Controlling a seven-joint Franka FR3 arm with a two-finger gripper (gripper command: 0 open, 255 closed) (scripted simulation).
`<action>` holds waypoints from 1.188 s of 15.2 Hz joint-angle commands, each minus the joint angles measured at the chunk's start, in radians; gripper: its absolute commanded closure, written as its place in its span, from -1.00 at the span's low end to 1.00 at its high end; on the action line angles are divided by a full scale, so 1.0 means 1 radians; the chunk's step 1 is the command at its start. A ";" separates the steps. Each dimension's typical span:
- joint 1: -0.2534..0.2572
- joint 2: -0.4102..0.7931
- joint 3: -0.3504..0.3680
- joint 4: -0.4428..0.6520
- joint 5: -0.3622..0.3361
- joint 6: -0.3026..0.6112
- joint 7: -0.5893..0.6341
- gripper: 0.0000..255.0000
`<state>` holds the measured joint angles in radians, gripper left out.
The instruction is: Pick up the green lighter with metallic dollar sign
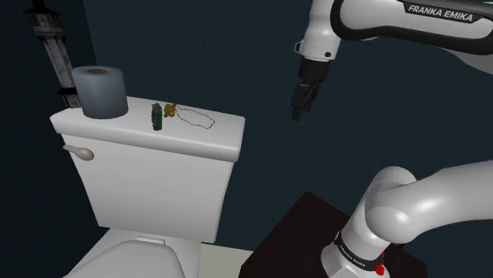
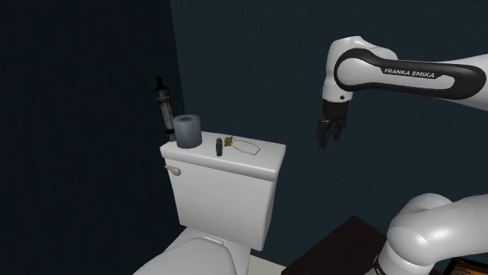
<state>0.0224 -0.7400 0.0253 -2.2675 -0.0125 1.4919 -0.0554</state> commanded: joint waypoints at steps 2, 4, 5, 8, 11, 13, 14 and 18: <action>0.006 0.029 0.013 0.017 0.009 0.014 0.011 -1.00; 0.016 0.088 0.039 0.054 0.026 0.040 0.034 -1.00; 0.021 0.118 0.051 0.074 0.033 0.052 0.045 -1.00; 0.035 0.211 0.088 0.141 0.049 0.084 0.078 -1.00; 0.047 0.306 0.125 0.217 0.057 0.109 0.111 -1.00; 0.054 0.371 0.148 0.274 0.059 0.121 0.133 -1.00; 0.058 0.404 0.160 0.304 0.058 0.126 0.145 -1.00; 0.074 0.540 0.206 0.438 0.045 0.137 0.193 -1.00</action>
<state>0.0930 -0.2337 0.2209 -1.8652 0.0366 1.6277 0.1269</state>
